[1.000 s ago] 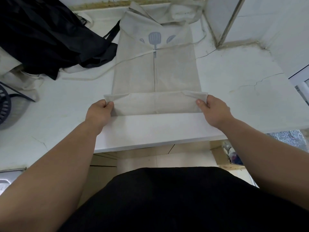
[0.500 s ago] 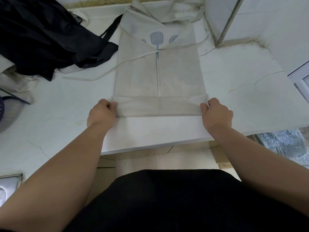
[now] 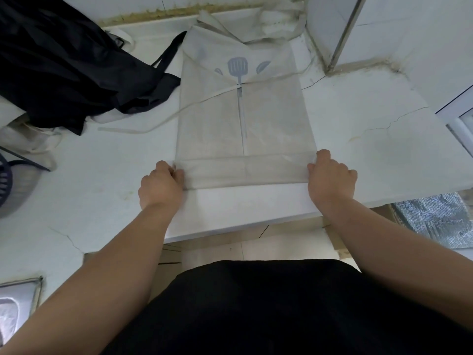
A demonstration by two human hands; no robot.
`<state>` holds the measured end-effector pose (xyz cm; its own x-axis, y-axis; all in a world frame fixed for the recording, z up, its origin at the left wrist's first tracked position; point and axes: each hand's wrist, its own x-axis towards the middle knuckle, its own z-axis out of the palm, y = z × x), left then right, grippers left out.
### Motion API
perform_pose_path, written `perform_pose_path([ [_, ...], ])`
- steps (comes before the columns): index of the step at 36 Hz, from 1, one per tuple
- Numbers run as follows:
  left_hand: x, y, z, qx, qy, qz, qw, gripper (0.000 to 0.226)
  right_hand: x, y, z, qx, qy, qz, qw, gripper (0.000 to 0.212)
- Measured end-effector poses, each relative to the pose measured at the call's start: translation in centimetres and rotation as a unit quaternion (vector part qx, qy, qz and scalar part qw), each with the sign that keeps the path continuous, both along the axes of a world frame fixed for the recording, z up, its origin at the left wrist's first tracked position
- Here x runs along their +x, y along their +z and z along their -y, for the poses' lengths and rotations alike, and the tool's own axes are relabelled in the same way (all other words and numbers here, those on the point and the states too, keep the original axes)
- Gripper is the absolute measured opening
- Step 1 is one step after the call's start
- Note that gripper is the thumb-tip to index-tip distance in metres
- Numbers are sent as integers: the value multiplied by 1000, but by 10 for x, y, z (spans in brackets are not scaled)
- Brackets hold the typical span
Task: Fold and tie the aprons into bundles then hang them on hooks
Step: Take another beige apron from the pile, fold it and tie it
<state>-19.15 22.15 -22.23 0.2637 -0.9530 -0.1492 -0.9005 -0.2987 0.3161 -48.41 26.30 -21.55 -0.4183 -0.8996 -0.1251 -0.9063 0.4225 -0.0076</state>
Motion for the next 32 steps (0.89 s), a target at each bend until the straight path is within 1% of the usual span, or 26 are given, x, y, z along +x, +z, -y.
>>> perform_pose_path([
  [2,-8,4,-5,-16,-2,43,999,34,4,2,-1,14,-5,-2,1000,28],
  [3,-13,7,-7,-32,-27,62,997,38,6,5,0,24,0,-6,1000,37],
  [4,-19,9,-10,-49,-75,73,993,46,9,8,1,35,12,-16,999,48],
  [5,-27,10,-11,-57,-149,75,984,54,13,11,3,40,33,-32,998,56],
  [6,-36,11,-12,-54,-235,67,968,57,17,14,4,44,69,-50,995,60],
  [7,-47,10,-13,-40,-314,58,947,57,21,16,6,52,118,-62,990,59],
  [8,-57,9,-15,-14,-371,51,927,54,24,16,9,59,172,-60,981,56],
  [9,-67,8,-18,24,-402,51,914,53,28,14,10,67,222,-39,972,54],
  [10,-75,5,-20,66,-411,55,907,55,31,12,10,81,259,-4,962,53],
  [11,-80,2,-21,97,-411,62,905,58,35,9,10,96,277,38,955,52],
  [13,-82,-2,-21,112,-410,76,902,63,36,2,11,104,274,96,951,48],
  [15,-75,-4,-17,116,-399,84,906,67,30,-3,11,118,260,97,953,55],
  [19,-49,-2,-9,142,-340,100,924,73,17,-2,9,151,249,82,953,81],
  [21,-38,0,-8,149,-333,102,926,76,15,0,10,149,251,96,952,86],
  [24,-34,5,-6,150,-325,80,930,80,13,1,11,134,254,113,951,78],
  [29,-36,13,-3,135,-294,34,945,86,14,14,20,92,302,71,946,52],
  [32,-35,19,1,116,-265,-2,957,83,13,24,29,99,282,97,949,52],
])
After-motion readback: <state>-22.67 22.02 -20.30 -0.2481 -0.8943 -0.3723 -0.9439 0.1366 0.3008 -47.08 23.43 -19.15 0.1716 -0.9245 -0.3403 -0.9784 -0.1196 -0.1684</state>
